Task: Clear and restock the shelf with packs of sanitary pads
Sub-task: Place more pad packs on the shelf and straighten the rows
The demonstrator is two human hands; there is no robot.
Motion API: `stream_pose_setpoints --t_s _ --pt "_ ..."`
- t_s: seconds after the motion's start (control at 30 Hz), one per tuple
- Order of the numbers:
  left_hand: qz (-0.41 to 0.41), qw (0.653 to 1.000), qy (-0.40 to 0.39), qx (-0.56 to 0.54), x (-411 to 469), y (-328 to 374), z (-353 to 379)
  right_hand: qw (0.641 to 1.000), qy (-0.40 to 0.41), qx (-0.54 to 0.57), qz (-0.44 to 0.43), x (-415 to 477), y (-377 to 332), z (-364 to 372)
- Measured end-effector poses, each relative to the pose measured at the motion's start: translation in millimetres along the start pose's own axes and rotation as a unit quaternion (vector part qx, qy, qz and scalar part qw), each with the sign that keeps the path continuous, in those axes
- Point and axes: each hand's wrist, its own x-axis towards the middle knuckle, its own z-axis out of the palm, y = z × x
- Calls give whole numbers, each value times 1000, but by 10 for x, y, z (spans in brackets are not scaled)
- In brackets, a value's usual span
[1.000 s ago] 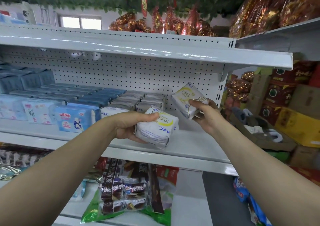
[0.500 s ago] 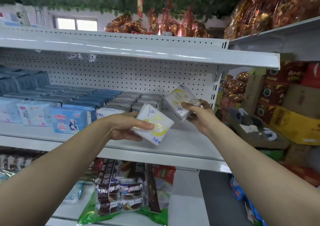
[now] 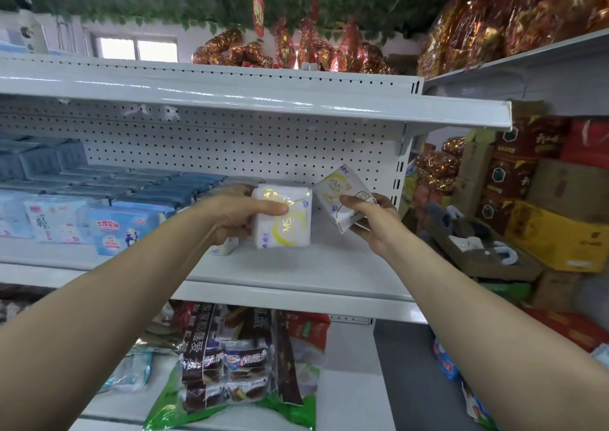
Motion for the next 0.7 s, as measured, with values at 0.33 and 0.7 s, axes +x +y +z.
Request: stream_pose_setpoints --t_s 0.33,0.7 --pt "57 976 -82 192 121 220 -177 997 -15 -74 -21 78 -80 -1" --pt "131 830 -112 531 402 77 -122 946 -45 -305 -104 388 -96 29"
